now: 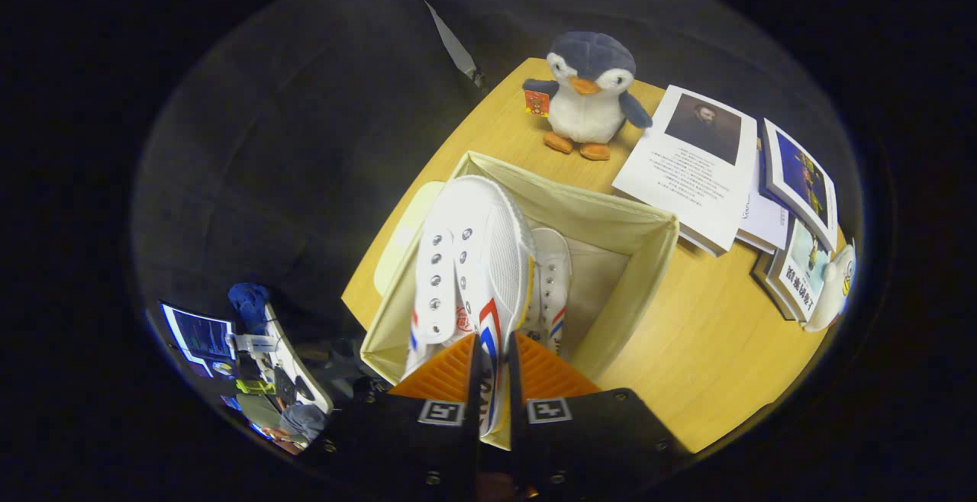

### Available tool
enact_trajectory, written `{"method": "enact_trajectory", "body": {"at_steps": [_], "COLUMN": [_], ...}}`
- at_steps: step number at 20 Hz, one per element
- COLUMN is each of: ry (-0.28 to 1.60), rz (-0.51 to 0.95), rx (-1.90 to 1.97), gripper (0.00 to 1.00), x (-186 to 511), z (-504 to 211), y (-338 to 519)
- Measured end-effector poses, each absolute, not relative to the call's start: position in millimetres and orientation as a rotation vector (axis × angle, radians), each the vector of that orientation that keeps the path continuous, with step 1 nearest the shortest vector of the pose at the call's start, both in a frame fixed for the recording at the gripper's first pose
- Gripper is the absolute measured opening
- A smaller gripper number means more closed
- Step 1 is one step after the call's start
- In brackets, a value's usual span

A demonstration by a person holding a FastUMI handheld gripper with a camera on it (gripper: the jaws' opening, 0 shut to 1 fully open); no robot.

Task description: Open the storage box then place both shoes into the box .Put the left shoe in first, then the right shoe, with the right side of both shoes facing outward in a uniform manner.

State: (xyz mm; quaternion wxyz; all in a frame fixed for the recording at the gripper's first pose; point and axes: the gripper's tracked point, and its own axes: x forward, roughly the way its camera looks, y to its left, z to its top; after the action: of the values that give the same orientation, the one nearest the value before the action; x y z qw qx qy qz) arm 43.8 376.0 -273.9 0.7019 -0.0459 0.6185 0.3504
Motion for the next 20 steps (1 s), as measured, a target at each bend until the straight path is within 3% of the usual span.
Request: {"method": "enact_trajectory", "body": {"at_steps": [1, 2, 4, 11, 20], "ry": [1.36, 1.331, 1.254, 1.007, 0.541], "rz": [0.788, 0.792, 0.785, 0.704, 0.425], "rx": [-0.079, -0.082, -0.108, 0.013, 0.094], "gripper": [0.25, 0.52, 0.88, 0.89, 0.89], "x": [46.7, 52.1, 64.5, 91.9, 112.7], "z": [-267.5, -264.0, -253.3, -179.1, -79.9], "y": [378.3, 374.1, 362.2, 299.5, 158.1]}}
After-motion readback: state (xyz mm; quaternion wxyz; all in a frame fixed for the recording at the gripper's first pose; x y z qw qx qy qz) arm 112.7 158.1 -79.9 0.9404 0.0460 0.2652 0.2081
